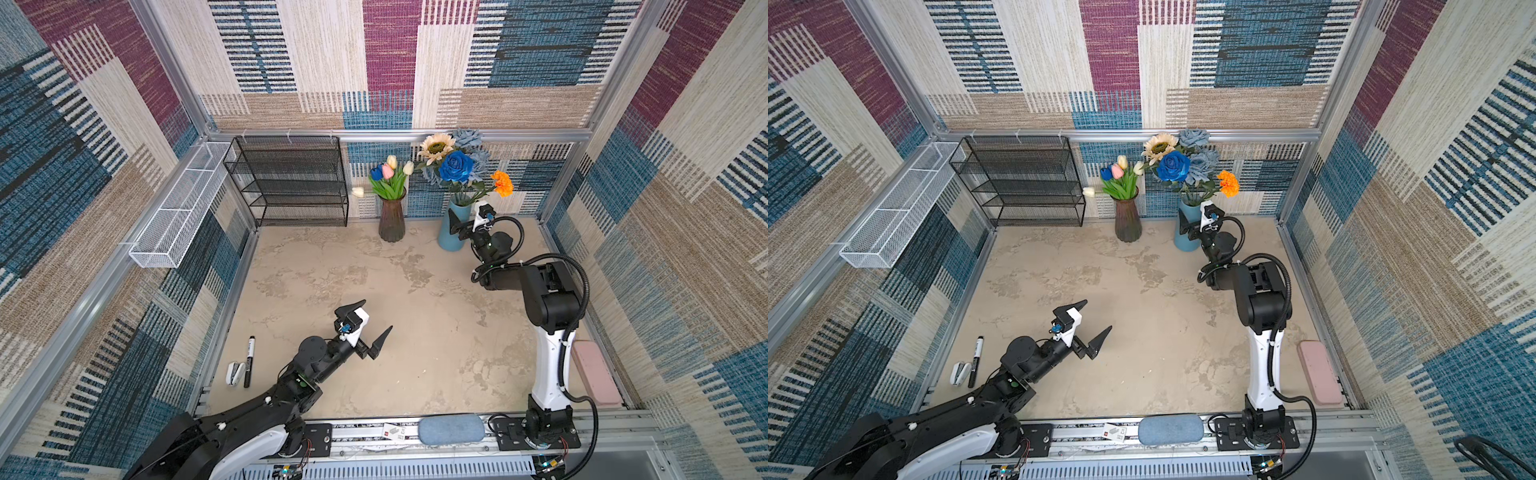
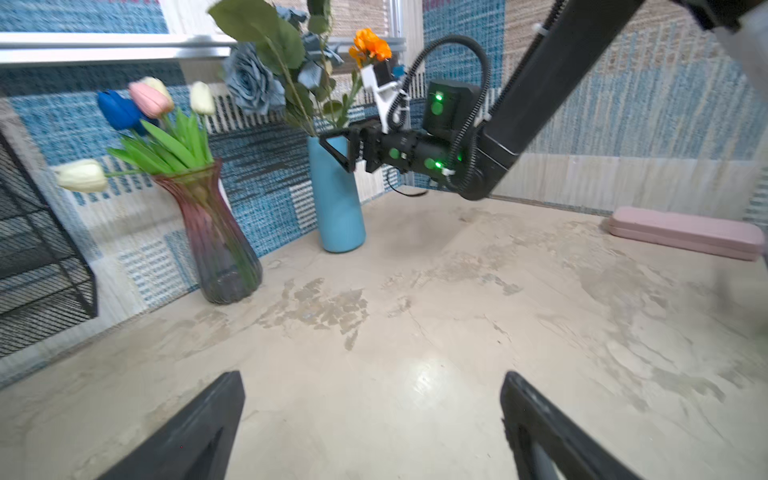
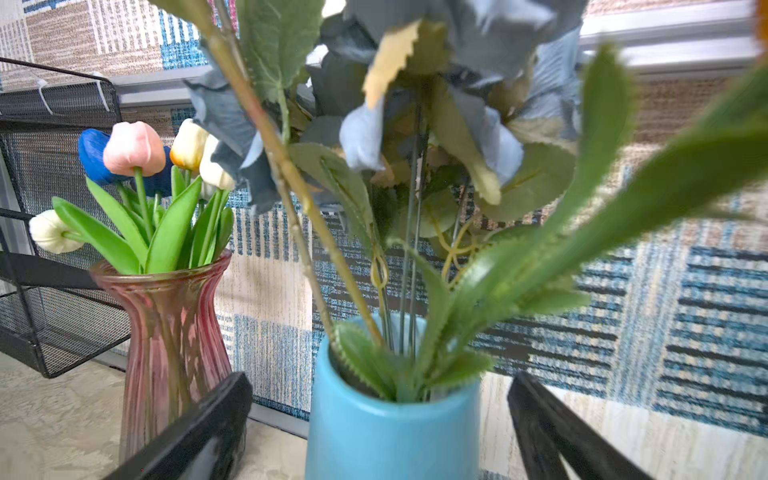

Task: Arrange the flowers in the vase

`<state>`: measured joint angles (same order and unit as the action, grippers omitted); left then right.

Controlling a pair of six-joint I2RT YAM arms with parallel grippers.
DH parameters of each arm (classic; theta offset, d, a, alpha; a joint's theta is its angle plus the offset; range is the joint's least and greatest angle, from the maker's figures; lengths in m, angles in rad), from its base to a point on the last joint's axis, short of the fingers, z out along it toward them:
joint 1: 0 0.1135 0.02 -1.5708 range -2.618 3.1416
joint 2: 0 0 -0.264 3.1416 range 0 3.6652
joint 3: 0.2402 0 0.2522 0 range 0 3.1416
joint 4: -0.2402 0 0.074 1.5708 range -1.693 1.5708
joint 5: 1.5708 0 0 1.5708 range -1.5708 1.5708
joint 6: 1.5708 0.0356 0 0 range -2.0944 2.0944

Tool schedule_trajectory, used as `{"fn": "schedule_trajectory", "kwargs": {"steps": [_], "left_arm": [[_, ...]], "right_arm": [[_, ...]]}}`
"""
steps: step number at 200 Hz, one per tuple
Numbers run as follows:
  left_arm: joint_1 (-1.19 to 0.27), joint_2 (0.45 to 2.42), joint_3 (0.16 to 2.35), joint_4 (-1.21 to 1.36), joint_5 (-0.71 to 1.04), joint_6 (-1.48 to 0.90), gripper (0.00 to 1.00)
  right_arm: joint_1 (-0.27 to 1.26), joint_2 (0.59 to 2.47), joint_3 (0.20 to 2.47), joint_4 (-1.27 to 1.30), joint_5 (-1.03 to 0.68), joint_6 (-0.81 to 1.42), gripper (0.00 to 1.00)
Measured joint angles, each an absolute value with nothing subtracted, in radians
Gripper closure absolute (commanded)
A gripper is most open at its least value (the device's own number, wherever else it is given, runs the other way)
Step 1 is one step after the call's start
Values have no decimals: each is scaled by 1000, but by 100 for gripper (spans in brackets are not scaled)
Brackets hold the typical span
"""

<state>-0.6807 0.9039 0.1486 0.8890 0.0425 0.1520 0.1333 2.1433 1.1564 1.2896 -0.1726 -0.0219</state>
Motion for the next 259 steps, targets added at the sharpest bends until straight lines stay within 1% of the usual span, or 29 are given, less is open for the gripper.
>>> {"fn": "schedule_trajectory", "kwargs": {"steps": [22,39,47,60,85,101,126,151,174,203,224,227,234,259], "left_arm": [[-680,868,158,875,-97,184,1],[-677,880,158,894,-272,239,1],[-664,900,158,922,-366,265,1],[-625,942,159,964,-464,319,1],[-514,1090,221,959,-596,369,1],[-449,1201,230,1004,-648,369,1],[-385,1398,183,1143,-652,382,1],[-377,1412,250,1150,-652,414,1],[-334,1396,281,1100,-670,363,1],[-297,1402,253,1058,-645,317,1],[-288,1393,234,1062,-619,300,1],[-288,1390,227,1066,-618,292,3],[-283,1380,197,1091,-602,268,4],[-273,1388,143,1145,-534,234,2]], "right_arm": [[133,2072,1015,1328,-159,-14,0],[134,1977,902,1342,-147,-2,0],[136,1917,851,1341,-138,0,0],[139,1808,782,1326,-109,4,0],[185,1566,610,1298,-9,11,0],[231,1463,496,1291,43,-6,0],[298,1338,400,1182,179,-53,0],[301,1225,279,1131,331,-41,0],[302,1213,236,1083,390,-45,0],[297,1297,146,1146,420,-118,0],[285,1394,137,1220,420,-157,0],[282,1403,137,1230,419,-163,0],[273,1425,133,1264,418,-181,0],[196,1462,110,1357,362,-180,0]]}}
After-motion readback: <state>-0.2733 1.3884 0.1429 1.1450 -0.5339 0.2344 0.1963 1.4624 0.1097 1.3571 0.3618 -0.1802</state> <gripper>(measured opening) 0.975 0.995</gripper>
